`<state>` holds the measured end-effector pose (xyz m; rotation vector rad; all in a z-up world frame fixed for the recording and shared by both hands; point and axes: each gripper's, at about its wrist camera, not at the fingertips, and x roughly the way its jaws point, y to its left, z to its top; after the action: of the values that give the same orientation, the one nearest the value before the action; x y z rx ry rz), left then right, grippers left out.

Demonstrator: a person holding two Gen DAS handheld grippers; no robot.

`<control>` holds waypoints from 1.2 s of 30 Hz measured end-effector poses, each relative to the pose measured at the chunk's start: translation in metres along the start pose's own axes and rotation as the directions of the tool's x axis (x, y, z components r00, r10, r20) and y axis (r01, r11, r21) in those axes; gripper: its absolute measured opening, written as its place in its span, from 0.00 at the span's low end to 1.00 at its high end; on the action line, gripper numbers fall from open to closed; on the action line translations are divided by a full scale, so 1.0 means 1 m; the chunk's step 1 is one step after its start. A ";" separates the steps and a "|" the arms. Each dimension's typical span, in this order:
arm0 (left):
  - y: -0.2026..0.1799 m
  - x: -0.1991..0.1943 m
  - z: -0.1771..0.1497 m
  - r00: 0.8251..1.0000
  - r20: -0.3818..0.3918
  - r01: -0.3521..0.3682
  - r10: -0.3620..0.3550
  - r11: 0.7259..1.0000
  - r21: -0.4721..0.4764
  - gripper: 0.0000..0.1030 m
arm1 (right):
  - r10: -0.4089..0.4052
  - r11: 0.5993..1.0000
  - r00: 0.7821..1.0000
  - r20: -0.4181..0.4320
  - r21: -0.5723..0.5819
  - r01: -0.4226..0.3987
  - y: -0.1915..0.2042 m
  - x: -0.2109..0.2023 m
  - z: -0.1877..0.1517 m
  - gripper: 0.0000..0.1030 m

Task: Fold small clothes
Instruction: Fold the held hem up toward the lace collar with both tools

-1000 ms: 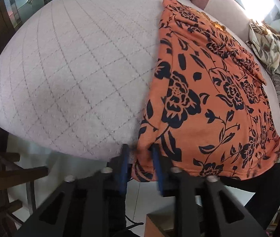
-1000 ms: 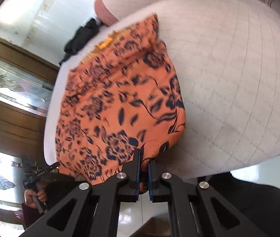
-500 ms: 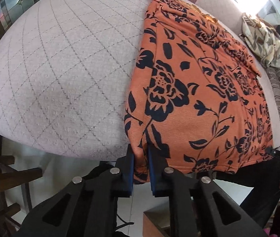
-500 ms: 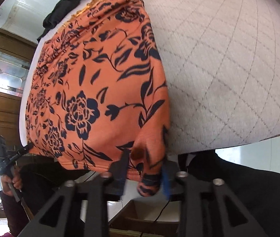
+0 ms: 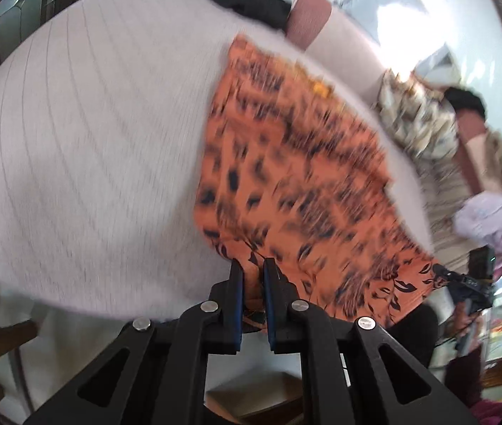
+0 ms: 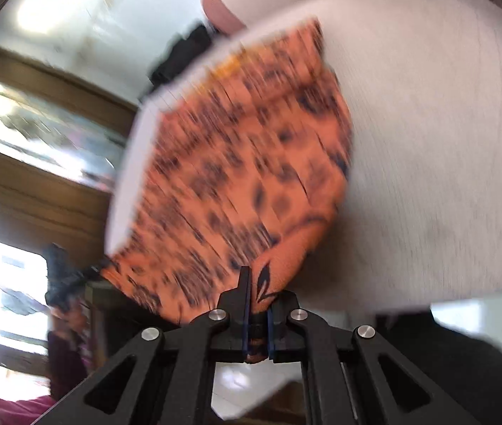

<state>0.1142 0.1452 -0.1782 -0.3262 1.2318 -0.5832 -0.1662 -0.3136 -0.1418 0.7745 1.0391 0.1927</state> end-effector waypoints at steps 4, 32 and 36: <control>-0.009 -0.014 0.068 0.997 0.075 0.024 -0.022 0.999 -0.021 0.06 | 0.043 0.999 0.989 0.140 0.018 -0.046 0.012 -0.023 0.069 0.06; 0.012 0.124 0.251 0.995 0.100 -0.006 0.017 0.994 -0.107 0.84 | 0.116 0.876 0.932 0.344 0.407 -0.259 -0.111 0.174 0.278 0.12; -0.016 0.150 0.262 0.998 -0.023 -0.059 0.059 0.998 -0.025 0.84 | 0.101 0.891 0.935 0.340 0.386 -0.237 -0.106 0.182 0.284 0.12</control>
<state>0.3902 0.0257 -0.2062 -0.3045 1.2673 -0.5217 0.1415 -0.4384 -0.2610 1.2521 0.7127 -0.0111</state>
